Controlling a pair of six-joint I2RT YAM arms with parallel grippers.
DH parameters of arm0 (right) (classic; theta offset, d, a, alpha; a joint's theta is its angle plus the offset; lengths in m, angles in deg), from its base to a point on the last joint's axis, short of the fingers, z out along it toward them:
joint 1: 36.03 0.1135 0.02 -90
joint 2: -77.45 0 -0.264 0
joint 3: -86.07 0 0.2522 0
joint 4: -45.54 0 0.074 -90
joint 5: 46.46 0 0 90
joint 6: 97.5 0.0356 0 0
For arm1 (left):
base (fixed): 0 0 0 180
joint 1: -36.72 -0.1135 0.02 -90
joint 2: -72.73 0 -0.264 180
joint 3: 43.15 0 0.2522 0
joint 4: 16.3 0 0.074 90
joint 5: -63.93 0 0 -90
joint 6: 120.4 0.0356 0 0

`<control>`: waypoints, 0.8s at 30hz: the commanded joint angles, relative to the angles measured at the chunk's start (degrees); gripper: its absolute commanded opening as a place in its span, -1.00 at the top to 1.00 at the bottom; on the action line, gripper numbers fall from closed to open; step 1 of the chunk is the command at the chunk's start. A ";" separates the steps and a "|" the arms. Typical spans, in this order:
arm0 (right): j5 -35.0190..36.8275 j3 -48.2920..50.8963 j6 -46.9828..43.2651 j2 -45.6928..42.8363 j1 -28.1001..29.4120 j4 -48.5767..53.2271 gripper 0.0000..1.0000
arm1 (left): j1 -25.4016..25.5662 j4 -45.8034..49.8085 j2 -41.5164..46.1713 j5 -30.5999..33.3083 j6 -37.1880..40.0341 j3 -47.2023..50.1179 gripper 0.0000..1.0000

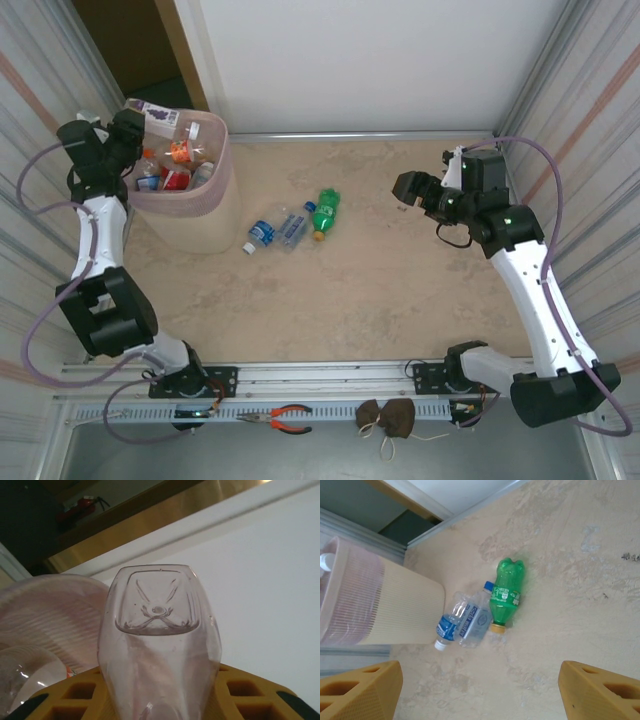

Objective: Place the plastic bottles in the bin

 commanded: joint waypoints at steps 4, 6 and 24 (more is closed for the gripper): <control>-0.36 -1.15 -0.17 0.53 -0.45 -1.51 -0.60 | 1.02 -4.43 -0.83 3.94 -4.60 -0.11 0.50; -0.35 -0.95 -0.08 0.53 -0.45 -1.60 -0.60 | 1.38 -3.74 -0.87 4.14 -3.86 -0.14 0.44; -0.07 0.01 -0.05 -0.70 -0.45 -1.52 -0.60 | 7.62 -1.20 -0.01 7.19 -0.44 2.79 0.33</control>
